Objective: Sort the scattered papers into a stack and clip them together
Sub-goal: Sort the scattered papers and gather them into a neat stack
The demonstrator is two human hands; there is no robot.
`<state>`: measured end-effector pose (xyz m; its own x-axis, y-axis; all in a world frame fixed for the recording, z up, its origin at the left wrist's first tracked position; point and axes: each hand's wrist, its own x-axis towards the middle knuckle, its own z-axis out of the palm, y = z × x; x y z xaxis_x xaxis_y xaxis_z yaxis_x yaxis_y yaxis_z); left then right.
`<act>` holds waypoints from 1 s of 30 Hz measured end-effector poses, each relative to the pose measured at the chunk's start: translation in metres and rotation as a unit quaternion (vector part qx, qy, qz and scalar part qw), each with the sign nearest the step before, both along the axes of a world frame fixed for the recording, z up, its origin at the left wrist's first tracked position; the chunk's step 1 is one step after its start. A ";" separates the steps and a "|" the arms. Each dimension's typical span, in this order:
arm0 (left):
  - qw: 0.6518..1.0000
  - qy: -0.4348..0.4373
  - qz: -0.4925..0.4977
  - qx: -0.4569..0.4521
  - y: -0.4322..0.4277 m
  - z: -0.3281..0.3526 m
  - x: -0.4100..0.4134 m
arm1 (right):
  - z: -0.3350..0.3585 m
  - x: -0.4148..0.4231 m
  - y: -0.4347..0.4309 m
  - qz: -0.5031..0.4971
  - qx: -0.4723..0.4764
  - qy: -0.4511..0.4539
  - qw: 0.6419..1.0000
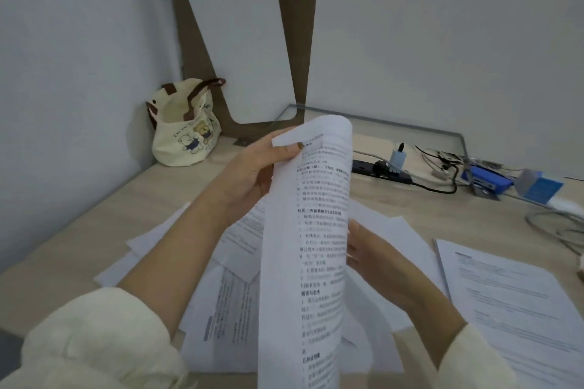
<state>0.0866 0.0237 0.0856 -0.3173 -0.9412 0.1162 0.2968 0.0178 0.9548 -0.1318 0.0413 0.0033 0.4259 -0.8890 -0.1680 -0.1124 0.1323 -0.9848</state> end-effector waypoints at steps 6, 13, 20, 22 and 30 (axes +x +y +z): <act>0.984 -0.029 0.170 0.035 -0.022 -0.014 0.041 | -0.003 0.007 -0.006 -0.032 0.049 -0.074 0.996; 0.846 -0.443 0.292 0.050 -0.055 -0.107 0.087 | -0.029 -0.016 -0.035 -0.322 0.032 0.077 0.943; 0.710 -0.672 0.195 0.081 -0.084 -0.143 0.100 | -0.041 -0.008 -0.055 -0.320 0.121 0.041 0.939; 0.690 -0.694 0.186 0.085 -0.093 -0.146 0.104 | -0.042 -0.002 -0.061 -0.313 0.149 0.019 0.938; 0.697 -0.687 0.171 0.115 -0.113 -0.148 0.122 | -0.051 0.010 -0.071 -0.288 0.186 -0.014 0.939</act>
